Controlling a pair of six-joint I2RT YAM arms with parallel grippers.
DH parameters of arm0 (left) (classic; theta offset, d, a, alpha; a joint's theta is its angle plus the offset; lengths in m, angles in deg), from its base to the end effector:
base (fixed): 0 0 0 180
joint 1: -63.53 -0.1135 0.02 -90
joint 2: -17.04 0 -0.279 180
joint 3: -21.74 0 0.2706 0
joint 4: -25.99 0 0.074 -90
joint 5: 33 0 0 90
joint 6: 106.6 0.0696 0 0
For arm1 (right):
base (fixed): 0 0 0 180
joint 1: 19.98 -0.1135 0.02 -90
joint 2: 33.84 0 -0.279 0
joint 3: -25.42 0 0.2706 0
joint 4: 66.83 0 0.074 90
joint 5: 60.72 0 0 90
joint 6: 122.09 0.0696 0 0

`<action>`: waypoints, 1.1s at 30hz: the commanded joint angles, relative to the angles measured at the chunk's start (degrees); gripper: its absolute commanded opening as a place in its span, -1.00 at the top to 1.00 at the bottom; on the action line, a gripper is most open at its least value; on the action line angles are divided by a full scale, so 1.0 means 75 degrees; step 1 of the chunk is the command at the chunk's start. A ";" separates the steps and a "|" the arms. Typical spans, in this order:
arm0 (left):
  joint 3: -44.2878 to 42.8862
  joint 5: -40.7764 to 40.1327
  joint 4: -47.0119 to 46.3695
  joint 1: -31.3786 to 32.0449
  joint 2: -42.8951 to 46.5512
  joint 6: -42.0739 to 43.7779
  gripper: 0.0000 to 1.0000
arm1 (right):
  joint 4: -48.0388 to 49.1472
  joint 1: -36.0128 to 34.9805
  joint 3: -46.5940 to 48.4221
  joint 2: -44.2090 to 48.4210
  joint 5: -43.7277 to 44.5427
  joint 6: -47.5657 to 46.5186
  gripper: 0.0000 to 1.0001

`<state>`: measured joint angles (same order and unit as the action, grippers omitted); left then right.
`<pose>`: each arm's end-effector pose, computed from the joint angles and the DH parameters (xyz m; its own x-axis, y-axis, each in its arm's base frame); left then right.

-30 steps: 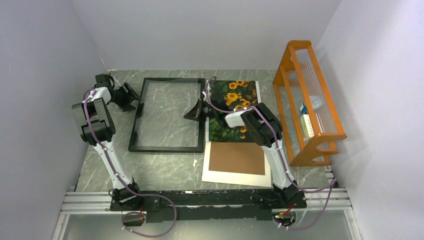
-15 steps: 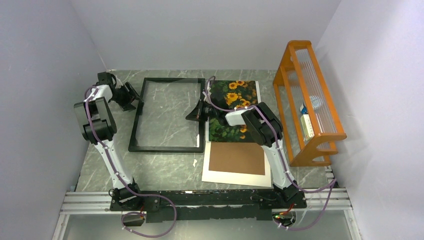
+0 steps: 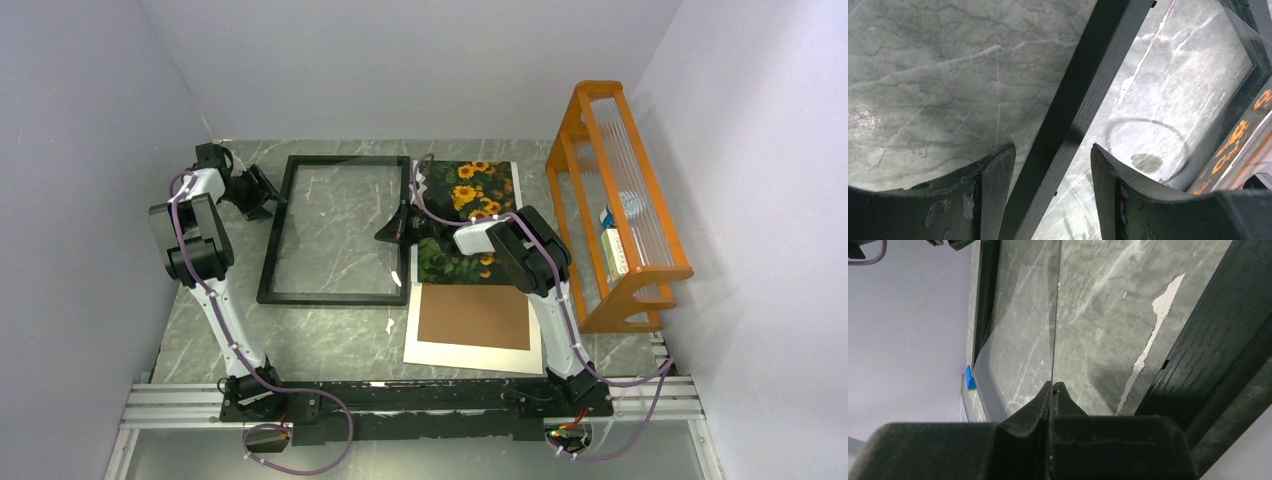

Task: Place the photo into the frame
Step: Place the photo frame item in the photo frame.

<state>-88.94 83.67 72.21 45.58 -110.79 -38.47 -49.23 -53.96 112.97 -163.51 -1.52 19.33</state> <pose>0.4955 0.1277 0.1323 -0.7579 -0.5954 -0.2665 -0.3947 0.7438 -0.5393 0.4117 0.3205 0.0912 -0.8919 0.2086 -0.4012 -0.2713 0.4631 0.8438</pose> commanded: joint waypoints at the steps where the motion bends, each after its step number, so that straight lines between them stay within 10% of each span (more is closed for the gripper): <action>1: 0.0039 -0.0428 0.0215 0.0104 -0.0451 0.0255 -0.28 | 0.0458 -0.0051 -0.0072 0.0517 0.0198 -0.0141 1.00; 33: 0.1741 0.0577 -0.0291 0.0366 0.0642 -0.0959 -0.03 | -0.0852 -0.0088 0.1201 0.1988 -0.0211 -0.0164 1.00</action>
<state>-79.36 87.78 64.52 46.23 -106.99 -44.56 -54.89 -54.94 118.37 -151.88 -2.81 18.45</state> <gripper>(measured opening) 0.507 0.009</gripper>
